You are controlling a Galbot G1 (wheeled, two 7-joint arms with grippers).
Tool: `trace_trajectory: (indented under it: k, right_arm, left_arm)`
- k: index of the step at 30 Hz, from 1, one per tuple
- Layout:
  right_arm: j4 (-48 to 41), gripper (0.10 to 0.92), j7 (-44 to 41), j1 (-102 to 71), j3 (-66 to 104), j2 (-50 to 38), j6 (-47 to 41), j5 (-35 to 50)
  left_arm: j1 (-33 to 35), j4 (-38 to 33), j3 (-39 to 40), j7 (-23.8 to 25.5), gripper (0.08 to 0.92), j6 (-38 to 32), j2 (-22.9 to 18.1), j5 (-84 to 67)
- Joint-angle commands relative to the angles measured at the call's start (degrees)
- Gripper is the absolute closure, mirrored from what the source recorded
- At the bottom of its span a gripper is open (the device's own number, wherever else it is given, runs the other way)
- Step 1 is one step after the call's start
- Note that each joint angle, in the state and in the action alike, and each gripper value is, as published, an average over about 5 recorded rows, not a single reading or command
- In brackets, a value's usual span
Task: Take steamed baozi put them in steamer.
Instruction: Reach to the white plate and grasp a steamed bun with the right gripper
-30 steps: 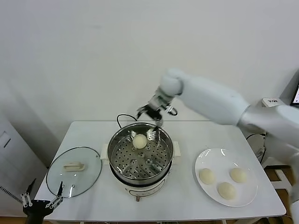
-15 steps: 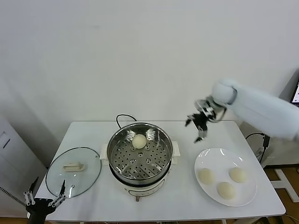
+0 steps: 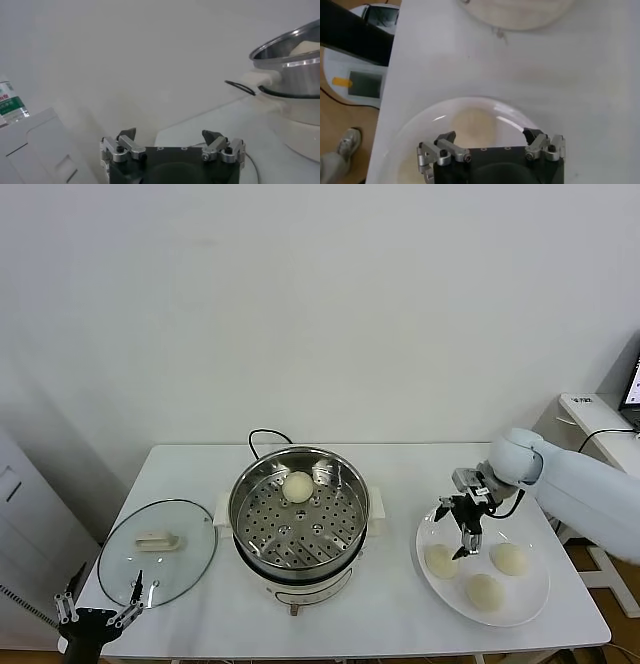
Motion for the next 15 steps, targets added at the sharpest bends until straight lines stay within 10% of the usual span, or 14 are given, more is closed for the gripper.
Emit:
trace_trajectory:
  k: [1,15]
  right_arm:
    - [-0.44,0.203,1.51,-6.8,3.71,-0.2,-0.41,-2.43]
    - [-1.84,0.364,2.85,-8.09,4.92,1.78,0.0,-3.19]
  left_arm:
    - [0.09,0.1,-0.01,0.04,0.177,0.01,-0.23,0.18]
    - [0.55,0.22,-0.49,0.01,0.177,-0.26,-0.28,0.01]
